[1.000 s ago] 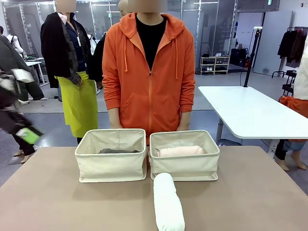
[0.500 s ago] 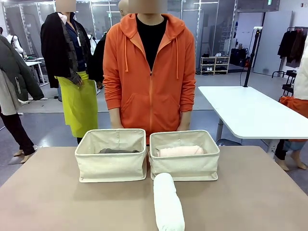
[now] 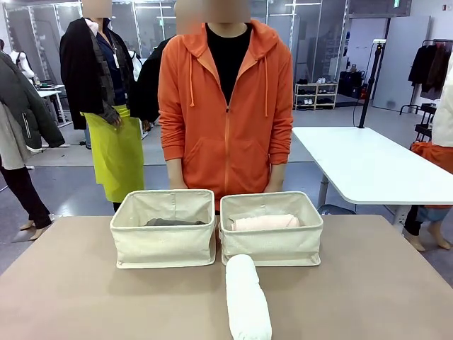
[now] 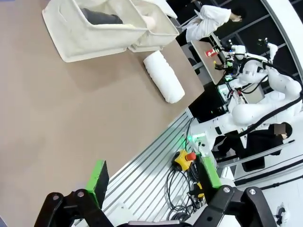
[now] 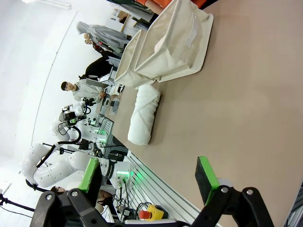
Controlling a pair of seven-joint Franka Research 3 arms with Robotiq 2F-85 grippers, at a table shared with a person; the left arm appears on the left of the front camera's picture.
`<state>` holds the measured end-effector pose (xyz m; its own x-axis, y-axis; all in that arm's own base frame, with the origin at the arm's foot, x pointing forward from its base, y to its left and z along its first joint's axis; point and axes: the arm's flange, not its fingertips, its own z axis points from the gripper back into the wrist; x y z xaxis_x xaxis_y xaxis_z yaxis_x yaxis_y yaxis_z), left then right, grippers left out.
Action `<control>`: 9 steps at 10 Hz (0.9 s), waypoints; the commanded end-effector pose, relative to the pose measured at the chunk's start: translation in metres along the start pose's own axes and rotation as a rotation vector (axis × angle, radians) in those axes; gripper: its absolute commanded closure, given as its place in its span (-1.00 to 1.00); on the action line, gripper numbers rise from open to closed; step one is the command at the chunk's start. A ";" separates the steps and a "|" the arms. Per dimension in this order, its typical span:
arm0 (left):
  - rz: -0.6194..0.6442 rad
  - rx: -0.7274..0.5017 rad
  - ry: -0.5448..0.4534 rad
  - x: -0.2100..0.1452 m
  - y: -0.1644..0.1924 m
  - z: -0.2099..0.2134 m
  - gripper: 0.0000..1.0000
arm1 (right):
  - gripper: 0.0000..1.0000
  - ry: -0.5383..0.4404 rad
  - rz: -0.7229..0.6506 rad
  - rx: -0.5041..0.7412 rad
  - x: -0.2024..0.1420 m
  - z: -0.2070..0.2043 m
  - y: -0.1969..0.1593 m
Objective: Divide the towels into two baskets.
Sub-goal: Pick up one hotel-folded towel from the bottom of the table and place it in the Fabric basket indicated by the person.
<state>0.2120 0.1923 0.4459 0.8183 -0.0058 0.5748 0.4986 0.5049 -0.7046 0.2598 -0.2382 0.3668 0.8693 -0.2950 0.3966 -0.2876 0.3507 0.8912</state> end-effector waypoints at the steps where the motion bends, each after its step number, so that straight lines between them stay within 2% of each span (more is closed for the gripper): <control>1: -0.009 -0.014 -0.005 0.003 -0.010 0.002 -0.93 | -1.00 0.015 0.004 0.000 -0.002 0.002 0.002; 9: -0.009 -0.014 -0.005 0.003 -0.010 0.002 -0.93 | -1.00 0.015 0.004 0.000 -0.002 0.002 0.002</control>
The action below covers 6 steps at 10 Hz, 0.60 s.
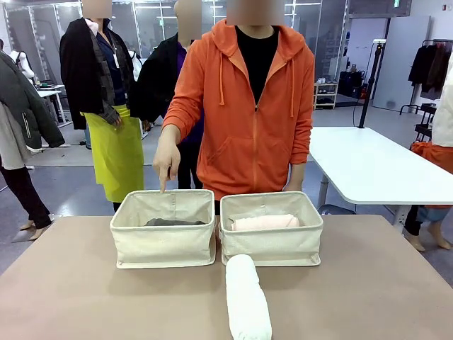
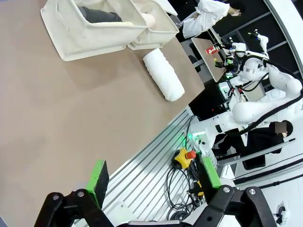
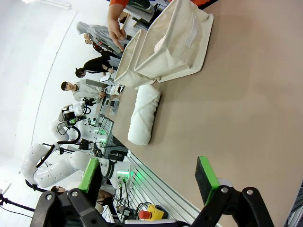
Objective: Divide the towels into two baskets.
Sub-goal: Pick up one hotel-folded towel from the bottom of the table and place it in the Fabric basket indicated by the person.
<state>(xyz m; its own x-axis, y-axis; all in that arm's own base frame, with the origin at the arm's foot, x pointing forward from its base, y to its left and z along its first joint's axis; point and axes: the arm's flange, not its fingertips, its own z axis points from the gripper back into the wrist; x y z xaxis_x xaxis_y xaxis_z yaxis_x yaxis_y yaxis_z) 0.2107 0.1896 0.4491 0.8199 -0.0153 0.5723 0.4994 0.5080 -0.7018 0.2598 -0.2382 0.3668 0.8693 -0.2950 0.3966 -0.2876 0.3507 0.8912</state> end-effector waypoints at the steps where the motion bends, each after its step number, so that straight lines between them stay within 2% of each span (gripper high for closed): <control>1: -0.007 -0.017 -0.015 0.002 -0.005 0.002 -0.93 | -1.00 0.015 0.004 0.000 -0.002 0.002 0.002; 4: -0.007 -0.017 -0.015 0.002 -0.005 0.002 -0.93 | -1.00 0.000 0.000 0.000 0.000 0.000 0.000; 6: -0.007 -0.017 -0.015 0.002 -0.005 0.002 -0.93 | -1.00 0.089 -0.048 0.046 0.010 -0.040 0.012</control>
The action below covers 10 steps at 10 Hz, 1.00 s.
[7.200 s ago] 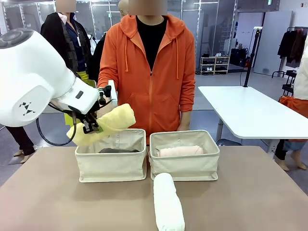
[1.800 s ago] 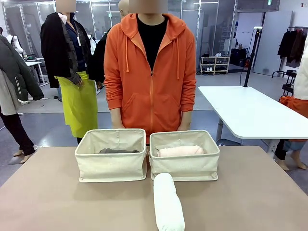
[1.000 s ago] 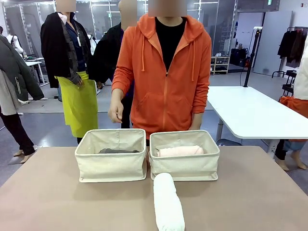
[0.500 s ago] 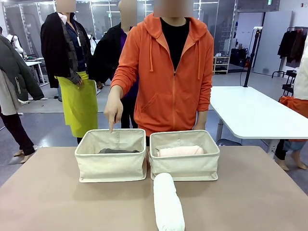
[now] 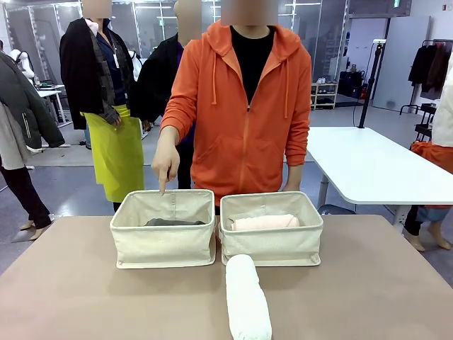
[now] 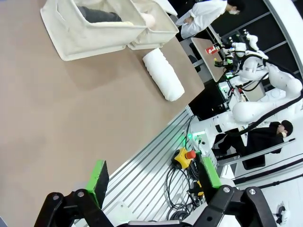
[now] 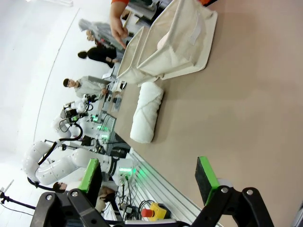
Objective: Divide the towels into two baskets.
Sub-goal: Pick up one hotel-folded towel from the bottom of the table and place it in the Fabric basket indicated by the person.
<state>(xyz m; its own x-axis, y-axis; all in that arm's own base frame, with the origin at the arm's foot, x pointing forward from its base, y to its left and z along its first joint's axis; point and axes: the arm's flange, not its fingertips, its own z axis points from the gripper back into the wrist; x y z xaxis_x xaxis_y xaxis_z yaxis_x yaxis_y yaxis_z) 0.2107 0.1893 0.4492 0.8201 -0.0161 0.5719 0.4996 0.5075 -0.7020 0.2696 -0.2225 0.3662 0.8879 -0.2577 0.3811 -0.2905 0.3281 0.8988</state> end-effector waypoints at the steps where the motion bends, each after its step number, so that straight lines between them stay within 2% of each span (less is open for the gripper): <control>1: -0.007 -0.017 -0.016 0.002 -0.005 0.002 -0.93 | -1.00 0.091 -0.069 0.007 0.009 -0.049 0.016; 3: -0.007 -0.017 -0.016 0.002 -0.005 0.002 -0.93 | -1.00 0.174 -0.108 -0.044 0.003 -0.106 0.034; 4: -0.007 -0.017 -0.016 0.002 -0.005 0.002 -0.93 | -1.00 0.190 -0.126 -0.021 -0.003 -0.127 0.038; 7: -0.007 -0.017 -0.016 0.002 -0.005 0.002 -0.93 | -1.00 0.204 -0.181 -0.016 -0.026 -0.188 0.045; 10: -0.007 -0.017 -0.016 0.002 -0.005 0.002 -0.93 | -1.00 0.215 -0.185 -0.116 -0.052 -0.250 0.055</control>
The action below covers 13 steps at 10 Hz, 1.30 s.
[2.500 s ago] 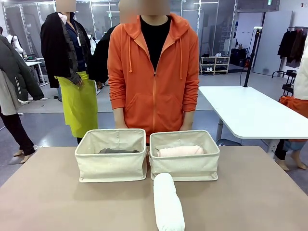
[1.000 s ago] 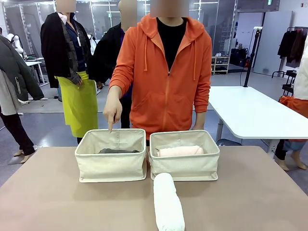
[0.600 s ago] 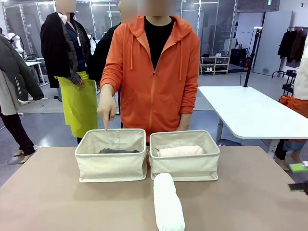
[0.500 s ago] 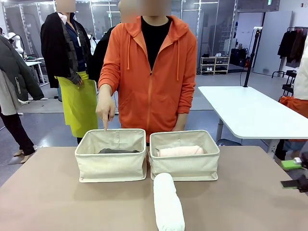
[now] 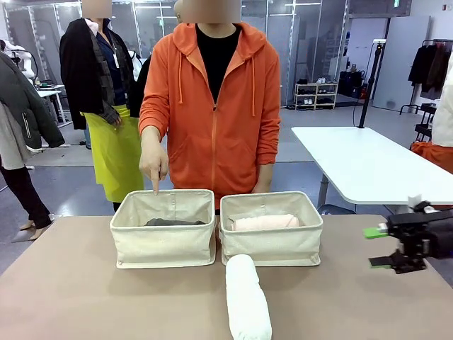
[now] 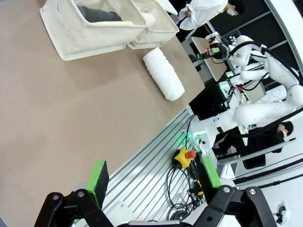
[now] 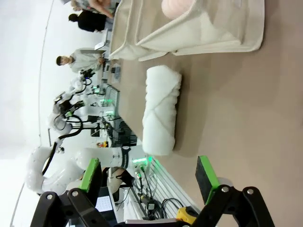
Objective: Divide the towels into two baskets.
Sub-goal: Pick up one hotel-folded towel from the bottom of the table and place it in the Fabric basket indicated by the person.
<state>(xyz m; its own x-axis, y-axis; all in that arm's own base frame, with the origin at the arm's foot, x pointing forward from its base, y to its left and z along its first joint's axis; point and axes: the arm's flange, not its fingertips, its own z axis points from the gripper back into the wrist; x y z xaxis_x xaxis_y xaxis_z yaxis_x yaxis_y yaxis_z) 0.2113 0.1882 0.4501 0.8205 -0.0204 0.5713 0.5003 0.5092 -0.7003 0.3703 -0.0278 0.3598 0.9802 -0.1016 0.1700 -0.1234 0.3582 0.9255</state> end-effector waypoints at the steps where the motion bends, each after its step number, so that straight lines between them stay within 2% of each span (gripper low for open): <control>1: -0.005 -0.019 -0.020 0.001 -0.004 0.003 -0.93 | -1.00 0.013 0.003 -0.078 -0.083 -0.074 0.019; 3: -0.005 -0.019 -0.020 0.001 -0.004 0.003 -0.93 | -1.00 0.026 -0.021 -0.170 -0.083 -0.119 0.024; 6: -0.005 -0.019 -0.020 0.001 -0.004 0.003 -0.93 | -1.00 0.096 0.035 -0.339 -0.085 -0.178 0.031; 9: -0.005 -0.019 -0.020 0.001 -0.004 0.003 -0.93 | -1.00 0.117 0.070 -0.417 -0.087 -0.211 0.044; 13: -0.005 -0.019 -0.020 0.001 -0.004 0.003 -0.93 | -1.00 0.131 0.092 -0.449 -0.086 -0.237 0.049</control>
<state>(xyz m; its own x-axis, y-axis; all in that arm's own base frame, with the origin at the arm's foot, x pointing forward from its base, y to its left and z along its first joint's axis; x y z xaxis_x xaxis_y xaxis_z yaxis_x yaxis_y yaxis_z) 0.2110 0.1885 0.4501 0.8205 -0.0194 0.5714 0.4998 0.5096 -0.7004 0.3434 0.2224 0.3132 0.9789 0.0876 0.1843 -0.1916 0.7059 0.6819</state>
